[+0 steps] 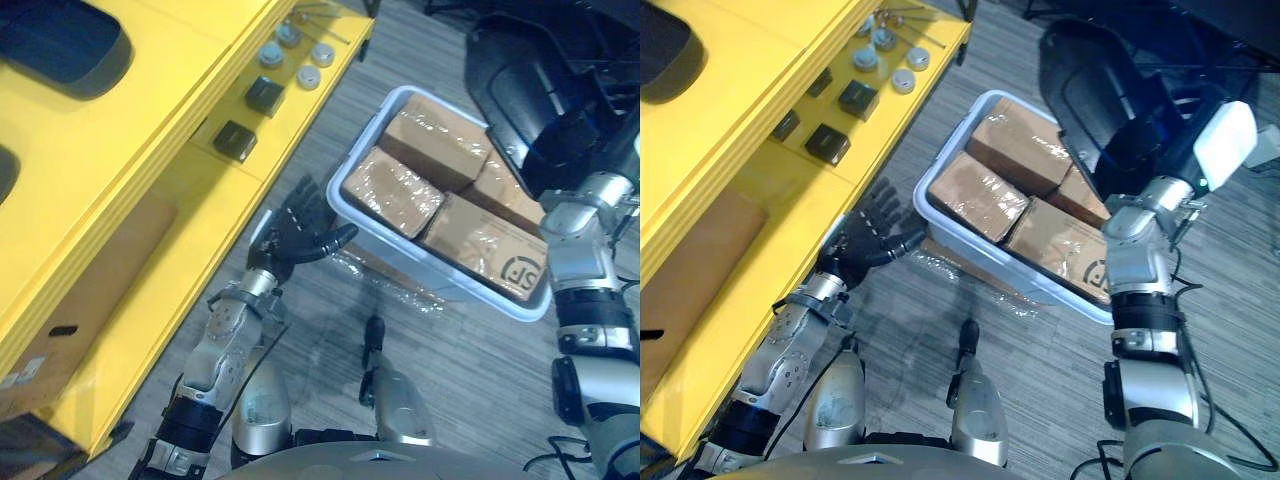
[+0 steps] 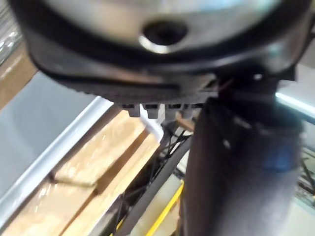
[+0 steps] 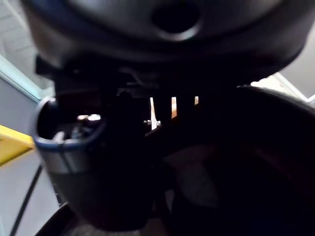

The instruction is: Walk over and take three plastic housings, then place them on the shelf

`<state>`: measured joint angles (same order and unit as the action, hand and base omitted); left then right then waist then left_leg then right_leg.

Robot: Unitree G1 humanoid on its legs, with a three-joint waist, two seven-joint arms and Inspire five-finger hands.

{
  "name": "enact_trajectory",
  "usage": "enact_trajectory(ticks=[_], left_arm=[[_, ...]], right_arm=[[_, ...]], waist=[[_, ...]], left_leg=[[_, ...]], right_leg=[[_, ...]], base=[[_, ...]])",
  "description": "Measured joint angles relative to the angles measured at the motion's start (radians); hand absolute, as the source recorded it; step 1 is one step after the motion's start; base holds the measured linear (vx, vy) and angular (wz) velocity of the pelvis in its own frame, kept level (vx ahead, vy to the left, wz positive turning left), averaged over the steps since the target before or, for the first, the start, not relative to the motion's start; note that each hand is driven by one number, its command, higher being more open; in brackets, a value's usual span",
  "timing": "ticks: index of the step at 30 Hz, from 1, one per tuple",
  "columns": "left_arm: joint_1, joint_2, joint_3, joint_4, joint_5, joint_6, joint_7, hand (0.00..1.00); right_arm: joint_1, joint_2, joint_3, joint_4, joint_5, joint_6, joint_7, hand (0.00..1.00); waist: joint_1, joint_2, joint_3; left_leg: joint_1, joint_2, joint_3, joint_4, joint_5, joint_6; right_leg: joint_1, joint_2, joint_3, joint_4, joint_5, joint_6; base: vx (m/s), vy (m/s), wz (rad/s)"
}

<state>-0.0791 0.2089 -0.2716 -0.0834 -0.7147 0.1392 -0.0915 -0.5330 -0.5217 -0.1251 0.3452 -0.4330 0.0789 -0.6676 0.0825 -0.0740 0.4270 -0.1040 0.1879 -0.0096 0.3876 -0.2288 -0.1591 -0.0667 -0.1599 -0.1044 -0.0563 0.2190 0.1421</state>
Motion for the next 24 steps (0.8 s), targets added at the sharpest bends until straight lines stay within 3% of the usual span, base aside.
enact_trajectory(ticks=[2,6,10,14,24], left_arm=[[-0.024,-0.014,-0.039,0.016,-0.097,0.06,-0.008,1.0],[-0.088,-0.057,-0.081,0.103,-0.218,0.083,-0.008,1.0],[-0.12,-0.089,-0.115,0.152,-0.342,0.074,-0.01,1.0],[-0.128,-0.114,-0.152,0.175,-0.383,0.039,-0.014,1.0],[-0.16,-0.132,-0.186,0.228,-0.373,0.014,0.025,1.0]], right_arm=[[0.052,0.055,0.014,-0.047,-0.034,-0.046,0.0,0.0],[0.144,0.127,0.053,-0.083,-0.068,-0.09,0.0,0.0],[0.228,0.185,0.084,-0.109,-0.096,-0.143,-0.008,0.0],[0.291,0.228,0.127,-0.109,-0.102,-0.16,-0.025,0.0],[0.324,0.296,0.2,-0.114,-0.091,-0.249,-0.085,0.0]], waist=[[-0.014,0.0,-0.037],[-0.037,0.0,-0.089],[-0.064,0.018,-0.118],[-0.087,0.039,-0.147],[-0.089,0.047,-0.2]], left_leg=[[0.025,0.0,0.025,-0.022,0.0,0.0],[0.059,0.0,0.047,-0.046,-0.005,-0.001],[0.083,0.002,0.066,-0.055,-0.011,0.0],[0.115,0.002,0.085,-0.084,-0.006,0.0],[0.166,-0.006,0.098,-0.164,0.037,-0.003]], right_leg=[[0.001,-0.001,0.005,-0.001,0.0,0.0],[0.019,-0.001,0.013,-0.019,-0.001,-0.002],[0.024,0.002,0.027,-0.02,-0.008,-0.011],[0.036,0.002,0.036,-0.02,-0.009,-0.012],[0.044,-0.001,0.043,-0.022,-0.009,-0.012]], base=[[0.1,0.042,-0.22],[0.04,0.037,-0.16],[-0.01,0.026,-0.13],[0.02,0.023,-0.1],[0.0,0.003,-0.02]])
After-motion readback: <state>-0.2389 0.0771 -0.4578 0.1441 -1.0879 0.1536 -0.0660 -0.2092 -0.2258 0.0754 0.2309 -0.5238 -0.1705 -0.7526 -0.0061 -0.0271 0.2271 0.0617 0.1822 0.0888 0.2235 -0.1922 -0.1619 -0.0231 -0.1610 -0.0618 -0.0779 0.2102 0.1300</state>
